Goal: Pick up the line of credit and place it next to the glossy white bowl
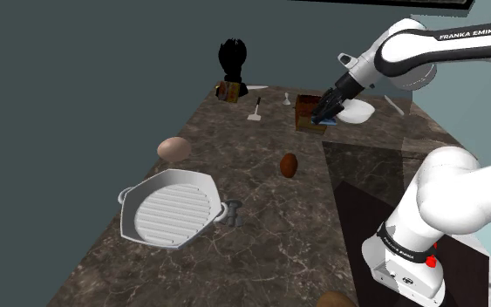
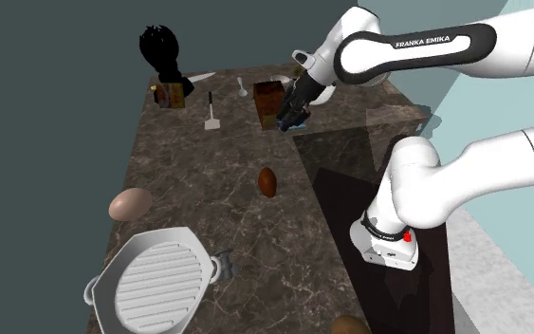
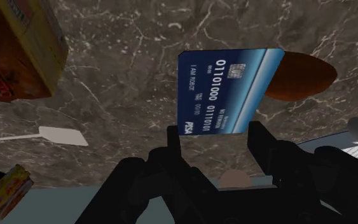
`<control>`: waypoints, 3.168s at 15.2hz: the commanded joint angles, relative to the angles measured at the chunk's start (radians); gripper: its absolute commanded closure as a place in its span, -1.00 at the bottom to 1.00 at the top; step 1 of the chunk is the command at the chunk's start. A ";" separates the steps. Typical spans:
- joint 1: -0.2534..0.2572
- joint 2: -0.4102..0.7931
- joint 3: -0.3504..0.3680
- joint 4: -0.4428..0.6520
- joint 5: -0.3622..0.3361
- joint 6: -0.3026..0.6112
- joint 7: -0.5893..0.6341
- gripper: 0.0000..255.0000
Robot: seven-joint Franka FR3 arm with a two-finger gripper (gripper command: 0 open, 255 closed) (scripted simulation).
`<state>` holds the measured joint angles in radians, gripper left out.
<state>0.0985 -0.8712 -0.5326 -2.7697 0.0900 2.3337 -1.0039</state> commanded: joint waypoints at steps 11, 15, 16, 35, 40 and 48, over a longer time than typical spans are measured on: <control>-0.082 0.049 -0.305 0.204 -0.110 -0.212 -0.287 1.00; -0.059 0.094 -0.414 0.306 -0.127 -0.271 -0.375 1.00; -0.049 0.107 -0.443 0.334 -0.130 -0.285 -0.397 1.00; 0.314 0.221 -0.993 0.767 -0.164 -0.443 -0.663 1.00; 0.337 0.209 -1.038 0.729 -0.181 -0.390 -0.678 1.00; 0.386 0.186 -1.120 0.679 -0.212 -0.306 -0.699 1.00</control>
<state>0.4760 -0.6812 -1.6398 -2.0834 -0.1175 2.0137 -1.7006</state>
